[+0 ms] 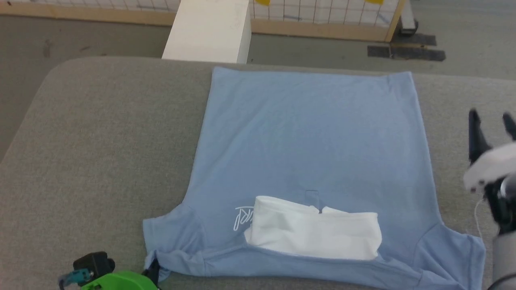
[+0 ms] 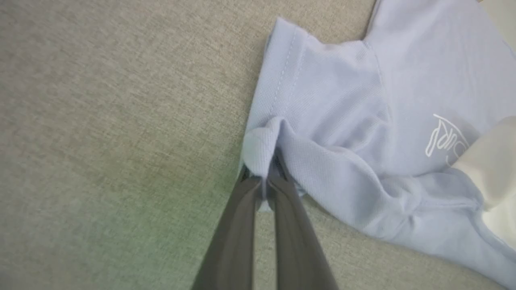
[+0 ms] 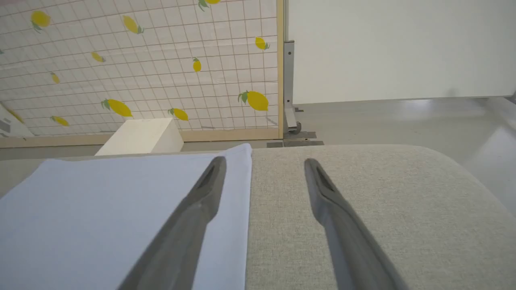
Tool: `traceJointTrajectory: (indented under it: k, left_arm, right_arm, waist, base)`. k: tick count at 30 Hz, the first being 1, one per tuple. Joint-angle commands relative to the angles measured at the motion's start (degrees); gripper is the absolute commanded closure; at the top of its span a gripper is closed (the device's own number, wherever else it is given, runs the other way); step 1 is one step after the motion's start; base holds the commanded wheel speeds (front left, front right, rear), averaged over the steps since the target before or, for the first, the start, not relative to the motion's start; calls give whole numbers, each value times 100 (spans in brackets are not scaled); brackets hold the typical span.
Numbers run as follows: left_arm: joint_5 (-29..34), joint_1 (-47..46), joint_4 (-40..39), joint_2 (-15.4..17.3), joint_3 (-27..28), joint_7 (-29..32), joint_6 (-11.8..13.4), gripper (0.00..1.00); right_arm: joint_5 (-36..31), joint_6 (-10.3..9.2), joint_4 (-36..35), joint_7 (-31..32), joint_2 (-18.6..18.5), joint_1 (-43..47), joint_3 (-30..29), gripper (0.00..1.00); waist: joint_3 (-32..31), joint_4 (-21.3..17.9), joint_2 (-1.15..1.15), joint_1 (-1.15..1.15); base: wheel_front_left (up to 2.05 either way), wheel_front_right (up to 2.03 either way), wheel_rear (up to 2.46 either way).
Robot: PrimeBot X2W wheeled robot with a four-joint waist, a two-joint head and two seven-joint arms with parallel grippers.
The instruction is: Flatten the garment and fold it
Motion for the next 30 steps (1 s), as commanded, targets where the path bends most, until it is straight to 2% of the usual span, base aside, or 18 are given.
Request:
traceJointTrajectory:
  k: [1,7,14,20,29,30]
  left_arm:
    - [63,-156,-40,-31,-35,-50,-55,100]
    - [51,-442,-117,-125,-180,-136,-116,100]
    - [-3,-758,-101,-252,-366,-334,-228,100]
    - [2,-949,54,-320,-557,-481,-305,100]
    - [-64,-1236,264,-388,-763,-671,-402,100]
    - [-67,-1259,291,-392,-784,-687,-405,100]
  right_arm:
    - [-84,-9,215,-74,-105,-368,30,0]
    - [-346,-9,1251,82,-562,-1782,138,0]
    - [-726,-9,2084,1036,-1025,-3142,95,0]
    - [-1086,-9,2306,2182,-1059,-3844,-269,0]
    - [-1829,-9,1971,3591,-797,-4305,-716,0]
    - [-1909,-9,1905,3742,-769,-4305,-768,4]
  waist:
    - [368,250,0,0]
    - [1049,607,0,0]
    - [1911,991,0,0]
    - [2408,1175,0,0]
    - [2780,1209,0,0]
    - [2780,1210,0,0]
  base:
    - [0,0,0]
    - [0,0,0]
    - [0,0,0]
    - [0,0,0]
    - [0,0,0]
    - [0,0,0]
